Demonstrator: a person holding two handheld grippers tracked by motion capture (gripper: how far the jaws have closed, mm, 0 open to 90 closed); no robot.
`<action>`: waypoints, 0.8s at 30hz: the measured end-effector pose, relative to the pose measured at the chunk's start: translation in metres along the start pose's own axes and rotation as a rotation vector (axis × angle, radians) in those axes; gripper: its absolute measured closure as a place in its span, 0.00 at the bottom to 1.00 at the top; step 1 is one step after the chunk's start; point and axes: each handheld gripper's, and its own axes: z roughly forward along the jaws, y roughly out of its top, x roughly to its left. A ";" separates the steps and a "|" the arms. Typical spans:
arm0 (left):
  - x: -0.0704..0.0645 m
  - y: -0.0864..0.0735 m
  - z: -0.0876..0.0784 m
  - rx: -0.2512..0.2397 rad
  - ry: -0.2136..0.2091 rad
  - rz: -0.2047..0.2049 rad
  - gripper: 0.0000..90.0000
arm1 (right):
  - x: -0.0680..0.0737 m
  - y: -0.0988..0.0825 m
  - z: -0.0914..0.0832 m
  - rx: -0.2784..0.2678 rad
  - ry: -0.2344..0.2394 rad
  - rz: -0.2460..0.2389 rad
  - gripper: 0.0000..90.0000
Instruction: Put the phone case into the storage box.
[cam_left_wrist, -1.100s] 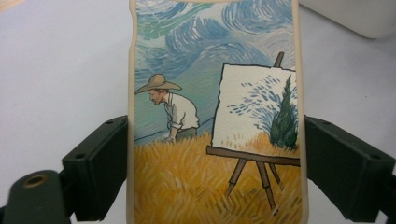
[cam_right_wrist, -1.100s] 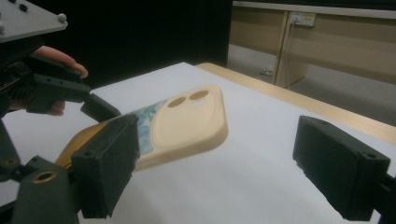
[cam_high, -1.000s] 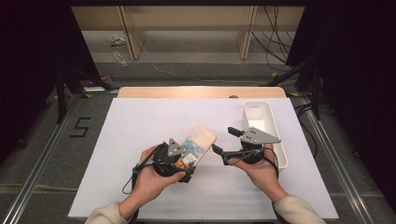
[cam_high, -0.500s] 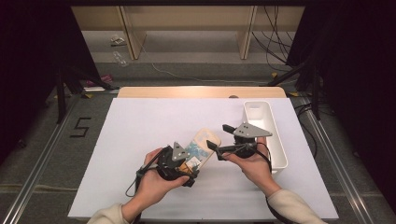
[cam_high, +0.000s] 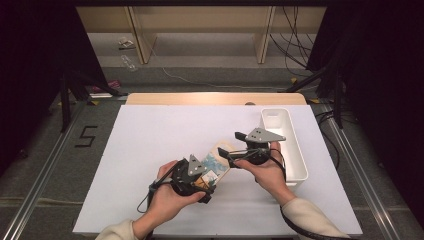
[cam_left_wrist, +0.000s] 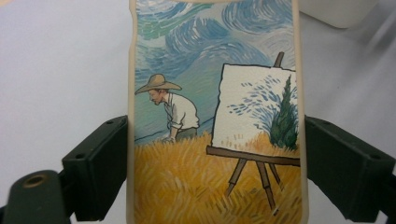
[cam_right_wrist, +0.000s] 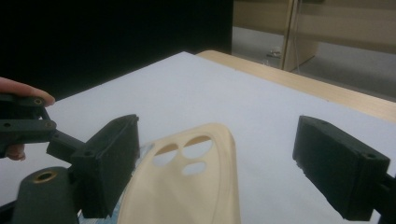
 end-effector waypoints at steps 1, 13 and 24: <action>0.000 0.000 0.000 -0.001 0.000 0.001 0.13 | 0.000 0.000 0.001 0.003 0.003 0.003 0.17; -0.001 0.000 0.000 -0.008 -0.001 0.002 0.13 | 0.001 -0.002 0.011 0.045 0.019 0.020 0.17; -0.003 0.001 0.001 -0.010 -0.007 0.008 0.13 | 0.001 -0.003 0.015 0.060 0.030 0.045 0.18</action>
